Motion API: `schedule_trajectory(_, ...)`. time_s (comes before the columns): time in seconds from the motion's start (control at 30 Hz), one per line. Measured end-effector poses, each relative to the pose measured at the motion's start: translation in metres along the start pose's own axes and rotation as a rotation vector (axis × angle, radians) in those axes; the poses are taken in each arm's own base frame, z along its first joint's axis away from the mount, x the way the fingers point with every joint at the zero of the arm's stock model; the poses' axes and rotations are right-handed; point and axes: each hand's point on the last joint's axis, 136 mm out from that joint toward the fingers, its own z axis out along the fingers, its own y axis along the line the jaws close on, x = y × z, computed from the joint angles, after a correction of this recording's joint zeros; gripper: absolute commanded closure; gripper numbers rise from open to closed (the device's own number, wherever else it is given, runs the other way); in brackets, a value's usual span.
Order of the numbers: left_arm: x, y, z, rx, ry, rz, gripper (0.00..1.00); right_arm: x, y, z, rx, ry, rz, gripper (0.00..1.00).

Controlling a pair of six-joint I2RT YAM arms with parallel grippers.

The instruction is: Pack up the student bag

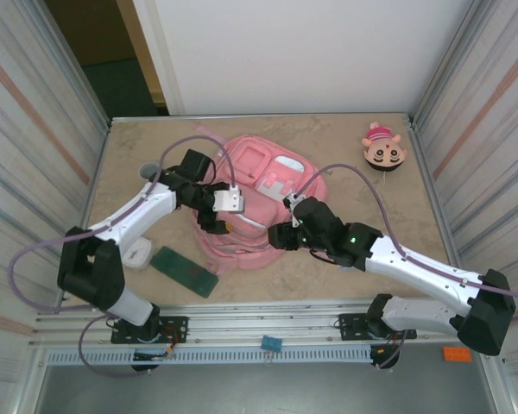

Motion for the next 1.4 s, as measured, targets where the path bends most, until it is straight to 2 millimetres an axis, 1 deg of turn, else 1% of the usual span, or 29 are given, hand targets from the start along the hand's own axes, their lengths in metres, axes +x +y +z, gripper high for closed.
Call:
schedule_trajectory(0.07, 0.002, -0.005, 0.011, 0.036, 0.014, 0.035, 0.15, 0.002, -0.002, 0.001, 0.005, 0.003, -0.003, 0.52)
schedule_trajectory(0.1, 0.004, -0.008, 0.016, 0.054, 0.022, 0.047, 0.12, 0.003, -0.003, 0.002, 0.007, 0.005, -0.004, 0.52)
schedule_trajectory(0.13, 0.006, -0.01, 0.021, 0.07, 0.028, 0.055, 0.12, 0.004, -0.003, 0.002, 0.007, 0.006, -0.004, 0.52)
schedule_trajectory(0.2, 0.008, -0.015, 0.027, 0.095, 0.042, 0.074, 0.01, 0.004, -0.003, 0.003, 0.005, 0.003, -0.003, 0.52)
schedule_trajectory(0.27, 0.011, -0.016, 0.033, 0.096, 0.053, 0.097, 0.01, 0.002, -0.001, 0.003, -0.004, -0.007, -0.001, 0.51)
schedule_trajectory(0.33, 0.018, -0.018, 0.042, 0.074, 0.081, 0.122, 0.02, 0.001, 0.0, 0.003, -0.011, -0.014, 0.004, 0.5)
schedule_trajectory(0.37, 0.022, -0.02, 0.048, 0.065, 0.099, 0.133, 0.07, 0.001, 0.0, 0.004, -0.012, -0.015, 0.015, 0.49)
schedule_trajectory(0.43, 0.029, -0.023, 0.058, 0.048, 0.129, 0.142, 0.24, 0.002, -0.002, 0.005, -0.012, -0.014, 0.041, 0.48)
schedule_trajectory(0.5, 0.029, -0.022, 0.062, 0.026, 0.14, 0.135, 0.65, 0.004, -0.005, 0.005, -0.017, -0.009, 0.08, 0.46)
schedule_trajectory(0.53, 0.028, -0.02, 0.062, 0.014, 0.137, 0.122, 0.75, 0.004, -0.007, 0.005, -0.018, -0.011, 0.099, 0.45)
schedule_trajectory(0.57, 0.026, -0.018, 0.061, 0.004, 0.132, 0.102, 0.81, 0.003, -0.01, 0.004, -0.019, -0.016, 0.125, 0.44)
schedule_trajectory(0.63, 0.019, -0.013, 0.058, -0.027, 0.107, 0.057, 0.88, 0.002, -0.017, 0.002, -0.026, -0.026, 0.179, 0.41)
schedule_trajectory(0.67, 0.013, -0.007, 0.053, -0.055, 0.084, 0.033, 0.91, 0.001, -0.021, 0.0, -0.032, -0.034, 0.208, 0.36)
schedule_trajectory(0.73, -0.004, 0.0, 0.038, -0.104, 0.024, -0.028, 0.94, -0.001, -0.028, -0.005, -0.045, -0.05, 0.261, 0.35)
schedule_trajectory(0.8, -0.023, 0.007, 0.017, -0.152, -0.045, -0.096, 0.99, -0.005, -0.032, -0.012, -0.065, -0.073, 0.299, 0.34)
schedule_trajectory(0.9, -0.045, 0.013, -0.012, -0.199, -0.122, -0.179, 1.0, -0.01, -0.029, -0.022, -0.101, -0.094, 0.301, 0.35)
schedule_trajectory(1.0, -0.058, 0.014, -0.03, -0.205, -0.169, -0.252, 1.0, -0.005, -0.023, -0.024, -0.13, -0.059, 0.277, 0.35)
schedule_trajectory(1.1, -0.061, 0.012, -0.035, -0.183, -0.183, -0.322, 1.0, 0.003, -0.016, -0.02, -0.141, 0.005, 0.255, 0.36)
schedule_trajectory(1.17, -0.06, 0.01, -0.036, -0.167, -0.184, -0.363, 1.0, 0.009, -0.007, -0.017, -0.152, 0.05, 0.229, 0.36)
schedule_trajectory(1.3, -0.062, 0.007, -0.036, -0.145, -0.197, -0.408, 1.0, 0.016, 0.012, -0.008, -0.157, 0.098, 0.158, 0.37)
schedule_trajectory(1.4, -0.064, 0.005, -0.037, -0.132, -0.209, -0.428, 1.0, 0.02, 0.02, -0.001, -0.124, 0.121, 0.094, 0.37)
